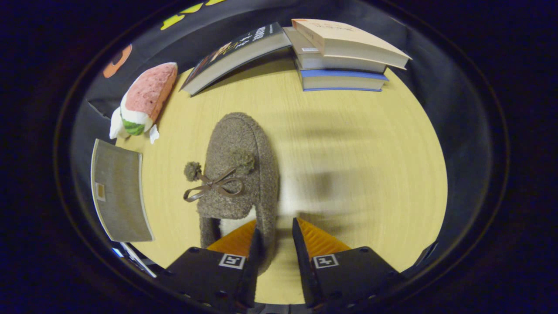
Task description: Open the storage box then place both shoes into the box .Put the left shoe in first, then the right shoe, with the right side of both shoes facing outward in a uniform manner.
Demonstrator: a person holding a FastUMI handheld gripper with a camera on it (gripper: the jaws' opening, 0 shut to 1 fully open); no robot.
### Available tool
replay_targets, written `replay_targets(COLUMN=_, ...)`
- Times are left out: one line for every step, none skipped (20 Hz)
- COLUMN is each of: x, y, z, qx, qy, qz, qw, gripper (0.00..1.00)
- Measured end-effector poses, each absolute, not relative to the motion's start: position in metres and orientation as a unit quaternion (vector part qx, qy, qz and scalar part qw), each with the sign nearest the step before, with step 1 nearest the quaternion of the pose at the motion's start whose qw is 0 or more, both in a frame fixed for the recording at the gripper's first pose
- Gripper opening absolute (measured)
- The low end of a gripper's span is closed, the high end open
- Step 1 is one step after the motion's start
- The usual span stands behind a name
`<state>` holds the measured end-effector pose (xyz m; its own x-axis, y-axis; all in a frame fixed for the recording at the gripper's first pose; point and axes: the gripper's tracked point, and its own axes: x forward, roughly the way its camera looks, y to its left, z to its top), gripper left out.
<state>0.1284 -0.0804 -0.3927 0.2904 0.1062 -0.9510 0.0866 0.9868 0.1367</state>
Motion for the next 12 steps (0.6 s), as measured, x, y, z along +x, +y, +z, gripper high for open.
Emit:
replay_targets(x=0.128, y=-0.077, z=-0.393, qx=0.084, qy=0.598, qz=0.008, qw=0.797, gripper=0.25)
replay_targets(x=0.13, y=-0.076, z=-0.394, qx=0.082, qy=0.598, qz=0.006, qw=0.797, gripper=0.19)
replay_targets(x=0.131, y=-0.075, z=-0.394, qx=0.08, qy=0.597, qz=0.005, qw=0.798, gripper=0.16)
replay_targets(x=0.129, y=-0.075, z=-0.394, qx=0.078, qy=0.597, qz=0.006, qw=0.798, gripper=0.16)
replay_targets(x=0.129, y=-0.075, z=-0.394, qx=0.087, qy=0.597, qz=0.008, qw=0.798, gripper=0.16)
replay_targets(x=0.128, y=-0.077, z=-0.395, qx=0.102, qy=0.6, qz=-0.004, qw=0.794, gripper=0.16)
replay_targets(x=0.124, y=-0.076, z=-0.391, qx=0.114, qy=0.606, qz=-0.008, qw=0.787, gripper=0.01)
replay_targets(x=0.121, y=-0.074, z=-0.393, qx=0.127, qy=0.609, qz=-0.008, qw=0.783, gripper=0.01)
replay_targets(x=0.116, y=-0.071, z=-0.39, qx=0.14, qy=0.613, qz=-0.008, qw=0.777, gripper=0.01)
replay_targets(x=0.11, y=-0.068, z=-0.386, qx=0.154, qy=0.615, qz=-0.004, qw=0.773, gripper=0.01)
replay_targets(x=0.109, y=-0.064, z=-0.381, qx=0.169, qy=0.615, qz=-0.002, qw=0.77, gripper=0.01)
replay_targets(x=0.104, y=-0.062, z=-0.375, qx=0.183, qy=0.613, qz=-0.005, qw=0.769, gripper=0.0)
